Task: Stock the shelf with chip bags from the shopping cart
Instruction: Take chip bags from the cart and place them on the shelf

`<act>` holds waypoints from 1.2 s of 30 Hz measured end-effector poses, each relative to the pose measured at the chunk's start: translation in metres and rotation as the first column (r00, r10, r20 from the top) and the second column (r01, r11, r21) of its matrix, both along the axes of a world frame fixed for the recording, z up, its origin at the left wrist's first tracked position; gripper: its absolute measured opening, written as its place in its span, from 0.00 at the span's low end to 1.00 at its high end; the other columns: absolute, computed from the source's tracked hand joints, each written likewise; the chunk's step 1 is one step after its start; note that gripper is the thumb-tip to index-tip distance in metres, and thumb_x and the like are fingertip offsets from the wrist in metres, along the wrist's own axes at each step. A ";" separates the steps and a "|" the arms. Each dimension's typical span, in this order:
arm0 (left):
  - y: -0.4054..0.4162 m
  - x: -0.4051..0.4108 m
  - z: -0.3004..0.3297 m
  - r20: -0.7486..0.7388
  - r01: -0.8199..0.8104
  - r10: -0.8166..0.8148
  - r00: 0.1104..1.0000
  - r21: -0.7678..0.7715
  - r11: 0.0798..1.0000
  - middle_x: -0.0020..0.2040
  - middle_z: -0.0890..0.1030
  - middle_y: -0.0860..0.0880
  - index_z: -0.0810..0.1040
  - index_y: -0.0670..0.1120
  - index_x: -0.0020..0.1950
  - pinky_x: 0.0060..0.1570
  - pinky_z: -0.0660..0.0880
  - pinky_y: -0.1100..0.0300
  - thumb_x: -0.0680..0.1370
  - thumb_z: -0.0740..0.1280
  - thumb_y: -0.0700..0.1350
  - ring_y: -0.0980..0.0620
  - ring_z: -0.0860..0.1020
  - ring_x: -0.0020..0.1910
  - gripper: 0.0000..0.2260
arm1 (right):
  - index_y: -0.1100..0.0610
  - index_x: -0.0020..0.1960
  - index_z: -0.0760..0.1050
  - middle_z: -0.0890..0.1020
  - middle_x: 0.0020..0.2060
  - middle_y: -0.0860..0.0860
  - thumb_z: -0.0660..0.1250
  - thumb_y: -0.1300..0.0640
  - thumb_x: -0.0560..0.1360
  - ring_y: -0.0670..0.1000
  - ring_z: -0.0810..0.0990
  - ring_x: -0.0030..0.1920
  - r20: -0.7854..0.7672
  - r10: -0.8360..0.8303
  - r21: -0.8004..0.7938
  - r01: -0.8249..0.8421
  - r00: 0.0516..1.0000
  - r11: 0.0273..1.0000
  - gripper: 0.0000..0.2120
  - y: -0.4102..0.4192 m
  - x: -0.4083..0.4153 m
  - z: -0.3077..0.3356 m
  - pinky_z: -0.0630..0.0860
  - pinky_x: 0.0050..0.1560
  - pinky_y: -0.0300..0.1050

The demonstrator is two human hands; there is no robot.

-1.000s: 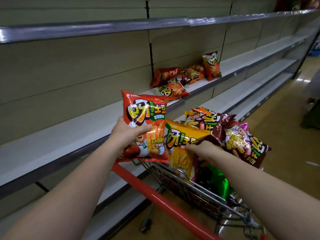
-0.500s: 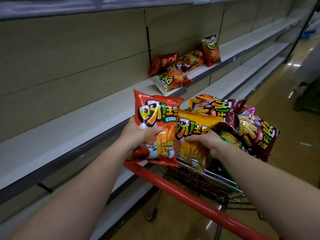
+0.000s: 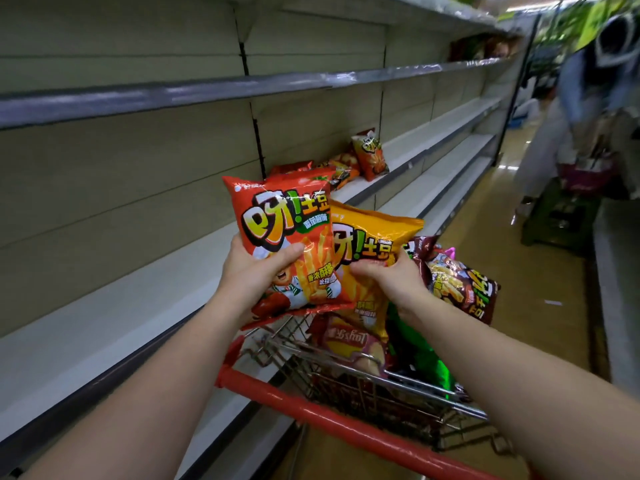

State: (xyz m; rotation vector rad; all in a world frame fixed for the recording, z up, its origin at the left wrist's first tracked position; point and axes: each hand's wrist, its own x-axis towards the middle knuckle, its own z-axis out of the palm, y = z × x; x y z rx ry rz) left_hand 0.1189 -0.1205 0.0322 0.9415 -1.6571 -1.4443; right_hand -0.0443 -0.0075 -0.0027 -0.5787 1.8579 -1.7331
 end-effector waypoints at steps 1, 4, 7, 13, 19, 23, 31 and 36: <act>0.001 -0.005 0.005 -0.008 0.012 -0.013 1.000 -0.017 1.000 0.58 0.81 0.50 0.70 0.51 0.65 0.56 0.78 0.44 0.64 0.79 0.50 0.47 0.81 0.53 0.32 | 0.55 0.58 0.69 0.80 0.49 0.50 0.77 0.57 0.64 0.53 0.79 0.50 -0.030 -0.027 -0.018 0.026 0.999 0.999 0.26 0.004 -0.004 0.008 0.75 0.55 0.51; 0.009 -0.023 0.015 -0.049 0.068 -0.070 0.996 -0.045 0.997 0.57 0.81 0.49 0.71 0.50 0.61 0.56 0.77 0.44 0.65 0.79 0.47 0.47 0.81 0.54 0.28 | 0.56 0.60 0.70 0.79 0.51 0.51 0.76 0.56 0.66 0.53 0.78 0.51 -0.090 -0.120 -0.068 0.114 0.989 0.991 0.27 0.020 -0.020 0.031 0.75 0.54 0.50; 0.019 -0.044 0.019 -0.072 0.142 -0.145 0.987 -0.044 0.989 0.57 0.81 0.49 0.70 0.48 0.64 0.54 0.78 0.43 0.64 0.80 0.46 0.47 0.82 0.53 0.32 | 0.54 0.62 0.69 0.78 0.51 0.50 0.76 0.55 0.66 0.54 0.77 0.54 -0.133 -0.194 -0.080 0.184 0.972 0.980 0.27 0.041 -0.039 0.045 0.74 0.58 0.54; 0.053 -0.094 0.031 -0.071 0.272 -0.276 0.958 -0.071 0.960 0.58 0.81 0.50 0.70 0.49 0.66 0.55 0.77 0.44 0.57 0.82 0.53 0.47 0.81 0.55 0.41 | 0.55 0.66 0.67 0.77 0.56 0.52 0.75 0.54 0.67 0.54 0.77 0.56 -0.160 -0.285 -0.097 0.273 0.945 0.957 0.31 0.093 -0.082 0.057 0.73 0.60 0.55; 0.095 -0.163 0.036 -0.063 0.343 -0.351 0.934 -0.115 0.932 0.61 0.78 0.49 0.67 0.47 0.70 0.58 0.76 0.48 0.66 0.78 0.47 0.48 0.78 0.57 0.36 | 0.55 0.70 0.64 0.77 0.58 0.52 0.75 0.52 0.67 0.52 0.76 0.55 -0.179 -0.375 -0.112 0.359 0.910 0.926 0.35 0.152 -0.130 0.062 0.73 0.54 0.49; 0.129 -0.212 0.035 -0.065 0.404 -0.415 0.908 -0.133 0.905 0.62 0.79 0.49 0.67 0.49 0.70 0.59 0.76 0.43 0.63 0.80 0.50 0.47 0.79 0.58 0.39 | 0.55 0.70 0.64 0.77 0.58 0.52 0.74 0.51 0.68 0.53 0.76 0.55 -0.194 -0.427 -0.118 0.411 0.883 0.904 0.35 0.192 -0.171 0.064 0.73 0.55 0.50; 0.182 -0.305 0.030 -0.073 0.372 -0.381 0.922 -0.115 0.921 0.59 0.77 0.50 0.66 0.47 0.69 0.56 0.75 0.51 0.68 0.77 0.48 0.48 0.77 0.57 0.33 | 0.54 0.68 0.67 0.79 0.56 0.52 0.76 0.52 0.66 0.54 0.78 0.55 -0.208 -0.461 -0.117 0.446 0.863 0.887 0.33 0.246 -0.265 0.064 0.74 0.60 0.57; 0.192 -0.339 0.021 -0.043 0.332 -0.338 0.940 -0.101 0.938 0.61 0.78 0.50 0.67 0.49 0.69 0.58 0.76 0.45 0.62 0.79 0.56 0.48 0.78 0.58 0.40 | 0.53 0.68 0.66 0.78 0.57 0.52 0.75 0.51 0.67 0.54 0.77 0.56 -0.230 -0.435 -0.104 0.422 0.870 0.900 0.33 0.257 -0.307 0.057 0.74 0.60 0.57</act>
